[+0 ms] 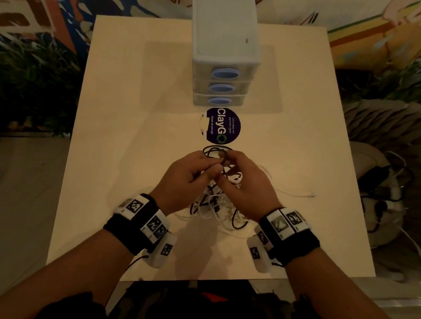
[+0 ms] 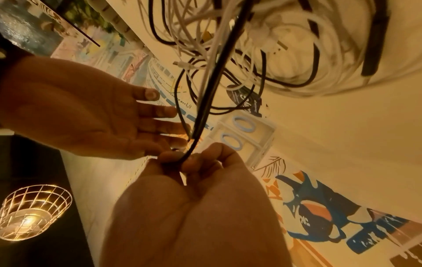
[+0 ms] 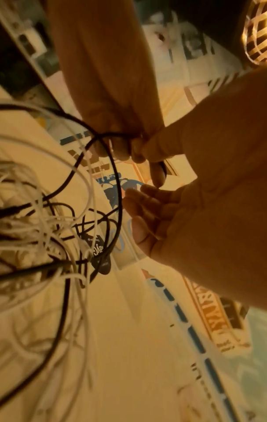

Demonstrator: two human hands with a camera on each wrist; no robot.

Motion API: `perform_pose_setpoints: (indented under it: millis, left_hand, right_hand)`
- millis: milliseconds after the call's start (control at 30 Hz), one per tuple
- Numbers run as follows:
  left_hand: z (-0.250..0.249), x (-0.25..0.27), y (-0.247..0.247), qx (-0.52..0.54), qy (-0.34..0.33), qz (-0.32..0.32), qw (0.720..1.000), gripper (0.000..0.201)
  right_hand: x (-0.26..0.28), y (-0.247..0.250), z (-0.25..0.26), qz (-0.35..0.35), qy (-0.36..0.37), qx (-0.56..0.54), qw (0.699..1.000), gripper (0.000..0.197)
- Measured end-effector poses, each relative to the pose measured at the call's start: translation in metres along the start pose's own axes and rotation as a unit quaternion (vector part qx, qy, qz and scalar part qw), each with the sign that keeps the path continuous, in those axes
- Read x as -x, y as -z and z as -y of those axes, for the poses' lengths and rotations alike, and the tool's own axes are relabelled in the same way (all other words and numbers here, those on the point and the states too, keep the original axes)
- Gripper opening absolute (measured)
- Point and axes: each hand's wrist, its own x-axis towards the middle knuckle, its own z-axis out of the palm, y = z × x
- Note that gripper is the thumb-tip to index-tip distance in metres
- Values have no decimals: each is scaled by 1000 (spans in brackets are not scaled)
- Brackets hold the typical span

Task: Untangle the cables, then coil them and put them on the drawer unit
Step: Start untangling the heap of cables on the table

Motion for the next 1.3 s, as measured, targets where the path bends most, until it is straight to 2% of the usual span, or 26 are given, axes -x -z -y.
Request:
perform_pose_setpoints:
  millis: [100, 200, 267, 367, 433, 533, 667, 800, 900, 1000, 1100, 1200, 1267, 1300]
  left_hand:
    - [-2, -3, 11, 3, 31, 13, 999, 31]
    - [-3, -1, 18, -44, 33, 64, 996, 28]
    - [-2, 1, 17, -53, 40, 86, 994, 20]
    - [3, 3, 15, -16, 60, 68, 996, 25]
    - [4, 3, 15, -19, 61, 54, 997, 27]
    - [1, -2, 19, -85, 41, 34, 995, 30]
    - [-3, -8, 23, -132, -16, -21, 991, 25]
    - [-7, -13, 25, -22, 41, -76, 996, 19]
    - [-8, -12, 25, -21, 63, -88, 994, 20]
    - [-6, -11, 27, -133, 82, -89, 984, 23]
    - [-1, -10, 27, -189, 76, -82, 976, 55]
    - [3, -8, 20, -253, 67, -95, 961, 72]
    - [2, -7, 14, -280, 57, -105, 952, 72]
    - [1, -6, 11, -280, 51, -127, 950, 66]
  right_hand:
    - [-5, 2, -1, 0, -53, -125, 991, 32]
    - [-8, 0, -7, -17, -68, -207, 976, 14]
    - [-11, 1, -10, -46, -75, -213, 973, 20]
    - [-15, 8, -12, -35, -69, -145, 986, 39]
    - [-19, 14, -15, 11, -32, -59, 998, 34]
    - [-25, 19, -21, 76, 3, 22, 997, 24]
    - [-25, 15, -29, 120, -28, 94, 988, 22]
    - [-23, 3, -40, 127, -85, 114, 982, 24]
    - [-21, -2, -45, 147, -102, 116, 977, 31]
    - [-20, 5, -45, 114, -95, 67, 987, 30]
    - [-19, 11, -40, 66, -98, -16, 993, 30]
    - [-20, 11, -37, 33, -104, -70, 992, 30]
    - [-20, 9, -38, 22, -119, -109, 987, 29]
    - [-20, 9, -39, 21, -127, -122, 984, 29]
